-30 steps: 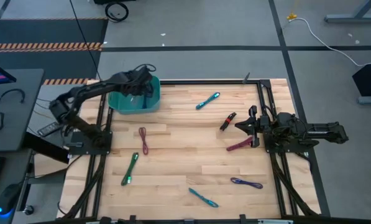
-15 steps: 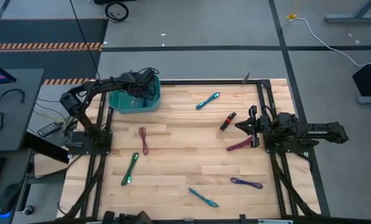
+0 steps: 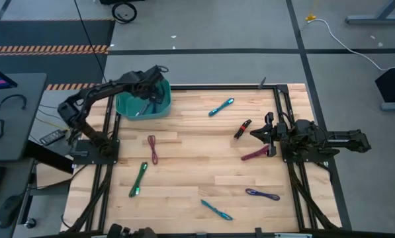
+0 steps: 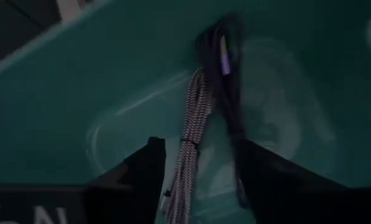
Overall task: Pick and place USB-C Cables
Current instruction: Put the green charger cable into the green bin
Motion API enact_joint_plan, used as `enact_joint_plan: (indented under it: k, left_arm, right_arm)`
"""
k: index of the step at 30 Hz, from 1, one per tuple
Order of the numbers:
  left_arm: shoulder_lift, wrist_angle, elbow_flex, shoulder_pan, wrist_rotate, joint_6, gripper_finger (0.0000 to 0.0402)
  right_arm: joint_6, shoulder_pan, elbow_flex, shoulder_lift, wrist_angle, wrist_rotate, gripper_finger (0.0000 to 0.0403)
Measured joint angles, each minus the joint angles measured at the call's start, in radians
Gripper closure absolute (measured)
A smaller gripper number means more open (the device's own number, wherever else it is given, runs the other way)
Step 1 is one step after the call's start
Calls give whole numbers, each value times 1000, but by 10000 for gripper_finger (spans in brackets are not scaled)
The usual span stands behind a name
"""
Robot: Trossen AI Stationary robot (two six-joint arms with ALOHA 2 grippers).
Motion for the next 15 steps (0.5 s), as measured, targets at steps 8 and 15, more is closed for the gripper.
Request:
enact_joint_plan:
  k: [8, 15]
  left_arm:
    - [-202, 11, 37, -162, 141, -19, 209]
    - [-294, 1, 37, -490, 122, -176, 229]
  right_arm:
    - [0, 0, 0, 0, 2, 0, 373]
    - [0, 0, 0, 0, 11, 0, 373]
